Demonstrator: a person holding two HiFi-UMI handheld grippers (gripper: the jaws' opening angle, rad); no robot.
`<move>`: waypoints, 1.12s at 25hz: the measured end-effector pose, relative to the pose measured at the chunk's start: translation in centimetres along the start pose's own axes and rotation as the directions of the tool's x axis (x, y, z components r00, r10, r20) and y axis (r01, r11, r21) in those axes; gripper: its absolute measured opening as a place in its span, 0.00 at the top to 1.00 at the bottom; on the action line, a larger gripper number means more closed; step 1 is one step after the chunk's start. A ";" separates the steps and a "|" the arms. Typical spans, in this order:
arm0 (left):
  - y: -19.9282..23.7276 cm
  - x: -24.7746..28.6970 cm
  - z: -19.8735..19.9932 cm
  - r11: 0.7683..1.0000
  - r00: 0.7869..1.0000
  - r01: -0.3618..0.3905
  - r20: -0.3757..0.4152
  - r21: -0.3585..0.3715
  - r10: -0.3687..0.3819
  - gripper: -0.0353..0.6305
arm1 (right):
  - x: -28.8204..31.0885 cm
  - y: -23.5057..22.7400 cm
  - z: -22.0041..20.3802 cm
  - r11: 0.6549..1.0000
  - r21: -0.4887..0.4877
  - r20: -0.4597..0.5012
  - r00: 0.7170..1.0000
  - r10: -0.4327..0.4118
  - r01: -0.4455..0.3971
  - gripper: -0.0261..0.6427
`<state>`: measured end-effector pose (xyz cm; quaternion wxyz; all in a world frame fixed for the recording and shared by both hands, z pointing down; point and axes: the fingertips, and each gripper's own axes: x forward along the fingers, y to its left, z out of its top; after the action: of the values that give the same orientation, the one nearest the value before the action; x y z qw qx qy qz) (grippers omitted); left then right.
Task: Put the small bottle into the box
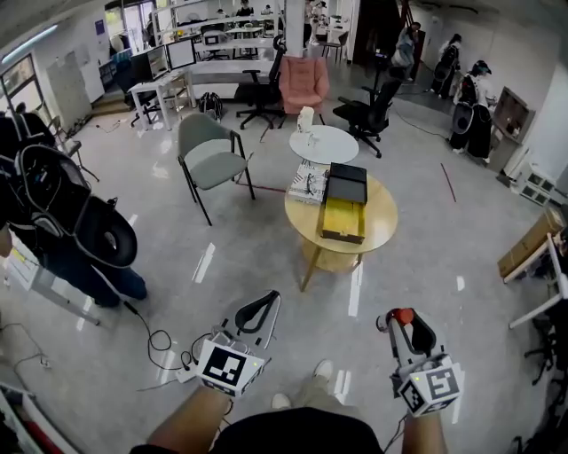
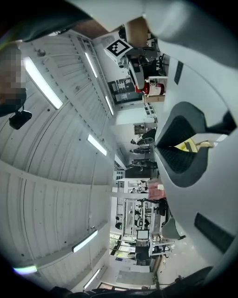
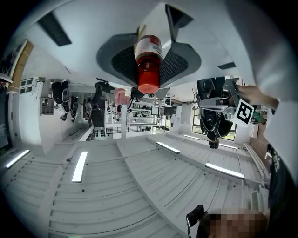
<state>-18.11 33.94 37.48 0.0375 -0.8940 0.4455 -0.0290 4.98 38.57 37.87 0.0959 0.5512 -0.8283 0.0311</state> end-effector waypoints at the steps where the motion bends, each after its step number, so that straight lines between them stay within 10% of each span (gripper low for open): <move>1: 0.0 0.4 -0.1 1.000 1.000 0.002 -0.008 0.000 -0.002 0.92 | 0.3 -0.3 0.1 1.000 0.001 0.000 1.000 0.003 -0.003 0.74; 28: 3.3 18.6 -0.1 1.000 0.998 0.020 -0.055 -0.011 -0.021 0.92 | 12.4 -13.2 2.1 0.999 0.026 -0.040 0.999 0.031 -0.030 0.74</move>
<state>-9.61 17.10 37.58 0.0203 -0.8975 0.4375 -0.0520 12.22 21.83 37.50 0.1051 0.5391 -0.8339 0.0539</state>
